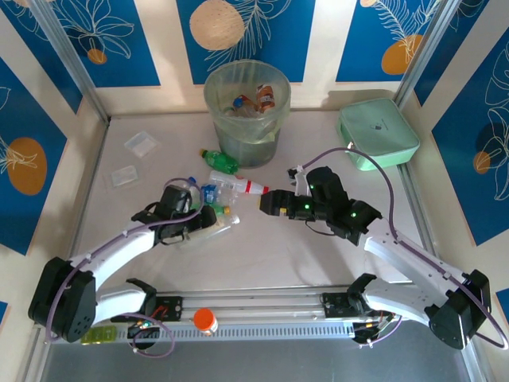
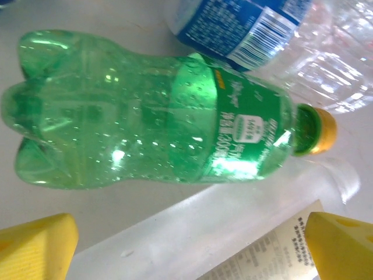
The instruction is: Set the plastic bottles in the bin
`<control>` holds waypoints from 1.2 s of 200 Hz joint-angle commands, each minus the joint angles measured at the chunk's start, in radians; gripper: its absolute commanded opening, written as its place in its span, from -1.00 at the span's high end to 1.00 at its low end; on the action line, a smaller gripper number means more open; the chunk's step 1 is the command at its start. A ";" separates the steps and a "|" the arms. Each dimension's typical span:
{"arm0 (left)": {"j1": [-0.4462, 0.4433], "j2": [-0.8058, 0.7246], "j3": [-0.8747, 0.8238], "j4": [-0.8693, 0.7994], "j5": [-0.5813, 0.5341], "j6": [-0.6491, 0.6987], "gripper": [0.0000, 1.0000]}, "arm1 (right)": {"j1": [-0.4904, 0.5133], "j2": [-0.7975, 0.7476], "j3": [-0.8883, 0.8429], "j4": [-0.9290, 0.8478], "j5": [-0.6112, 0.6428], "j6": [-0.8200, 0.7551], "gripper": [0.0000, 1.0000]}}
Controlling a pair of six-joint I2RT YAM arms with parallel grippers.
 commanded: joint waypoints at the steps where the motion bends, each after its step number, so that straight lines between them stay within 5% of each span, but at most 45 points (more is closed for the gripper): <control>1: -0.002 -0.041 -0.019 -0.053 0.104 0.017 -0.99 | -0.010 -0.015 -0.011 -0.026 -0.034 -0.036 -0.68; 65: -0.097 -0.042 -0.051 -0.113 0.190 0.060 -0.99 | -0.010 -0.019 -0.014 -0.029 -0.043 -0.053 -0.70; 166: -0.421 0.122 0.093 -0.337 -0.307 0.110 -0.87 | 0.010 -0.011 -0.016 -0.050 -0.008 -0.089 -0.70; 240: -0.470 0.132 0.116 -0.280 -0.249 0.163 -0.02 | 0.012 -0.012 -0.040 -0.046 0.014 -0.093 -0.69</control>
